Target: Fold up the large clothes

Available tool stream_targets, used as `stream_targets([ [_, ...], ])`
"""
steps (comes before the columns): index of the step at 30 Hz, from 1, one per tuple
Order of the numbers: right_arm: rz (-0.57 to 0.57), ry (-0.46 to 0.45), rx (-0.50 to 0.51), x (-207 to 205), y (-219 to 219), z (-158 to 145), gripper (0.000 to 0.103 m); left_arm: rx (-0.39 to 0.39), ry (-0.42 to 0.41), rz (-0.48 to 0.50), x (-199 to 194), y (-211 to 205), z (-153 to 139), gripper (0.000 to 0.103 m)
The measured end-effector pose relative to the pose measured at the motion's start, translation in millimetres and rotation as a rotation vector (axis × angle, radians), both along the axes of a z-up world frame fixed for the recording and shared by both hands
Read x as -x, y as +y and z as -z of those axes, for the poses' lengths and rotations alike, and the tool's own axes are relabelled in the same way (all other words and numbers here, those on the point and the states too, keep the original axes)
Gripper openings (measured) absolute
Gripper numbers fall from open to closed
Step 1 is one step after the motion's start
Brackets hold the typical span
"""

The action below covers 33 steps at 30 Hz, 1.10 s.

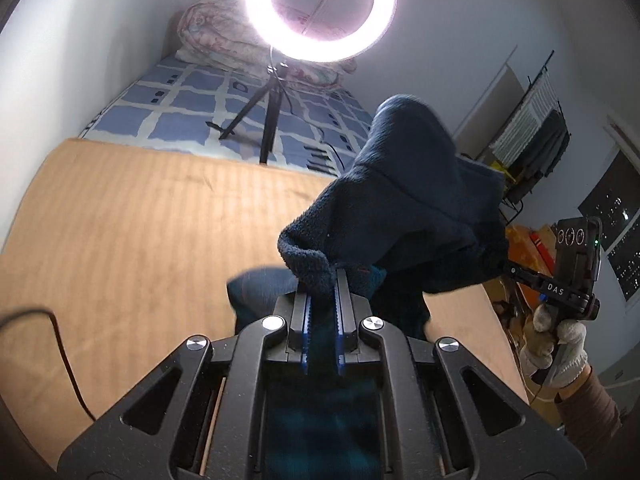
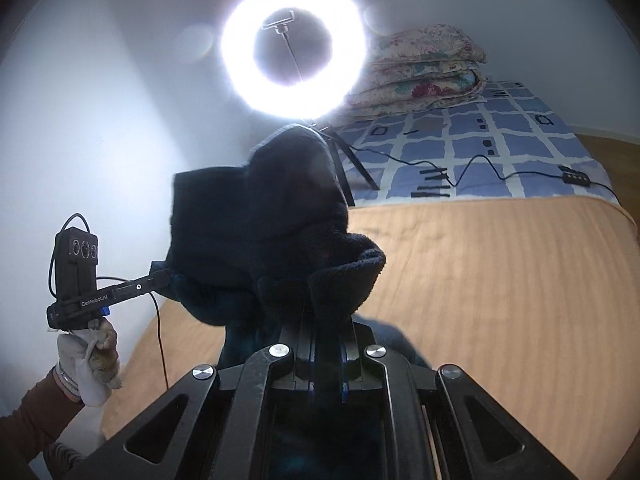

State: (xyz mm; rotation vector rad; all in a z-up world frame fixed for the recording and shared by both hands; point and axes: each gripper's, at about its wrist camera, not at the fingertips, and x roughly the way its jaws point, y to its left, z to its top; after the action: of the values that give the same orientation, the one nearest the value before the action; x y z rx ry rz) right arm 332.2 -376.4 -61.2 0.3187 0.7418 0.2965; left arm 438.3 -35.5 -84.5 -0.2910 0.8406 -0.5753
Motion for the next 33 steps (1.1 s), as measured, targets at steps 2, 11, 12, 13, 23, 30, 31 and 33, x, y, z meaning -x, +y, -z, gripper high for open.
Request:
stream_targets([
  [2, 0.003, 0.000, 0.000, 16, 3, 0, 0.006, -0.005, 0.002, 0.005, 21, 0, 0, 0.006],
  [11, 0.011, -0.003, 0.044, 104, 23, 8, 0.006, -0.030, 0.028, 0.024, 101, 3, 13, 0.006],
  [12, 0.013, -0.003, 0.047, 111, 24, 10, 0.006, -0.036, 0.029, 0.025, 109, 3, 16, 0.006],
  [13, 0.016, 0.001, 0.050, 120, 26, 14, 0.006, -0.043, 0.031, 0.026, 117, 3, 19, 0.006],
  [23, 0.001, 0.036, 0.205, 174, 61, 51, 0.006, -0.148, 0.082, 0.023, 168, 10, 63, 0.006],
  [30, -0.051, 0.070, 0.394, 216, 78, 59, 0.026, -0.224, 0.082, 0.069, 190, 25, 57, 0.019],
  [31, -0.061, 0.075, 0.407, 221, 80, 59, 0.027, -0.210, 0.084, 0.064, 192, 31, 54, 0.019],
  [33, -0.069, 0.095, 0.411, 236, 73, 55, 0.029, -0.140, 0.096, 0.040, 193, 49, 46, 0.029],
])
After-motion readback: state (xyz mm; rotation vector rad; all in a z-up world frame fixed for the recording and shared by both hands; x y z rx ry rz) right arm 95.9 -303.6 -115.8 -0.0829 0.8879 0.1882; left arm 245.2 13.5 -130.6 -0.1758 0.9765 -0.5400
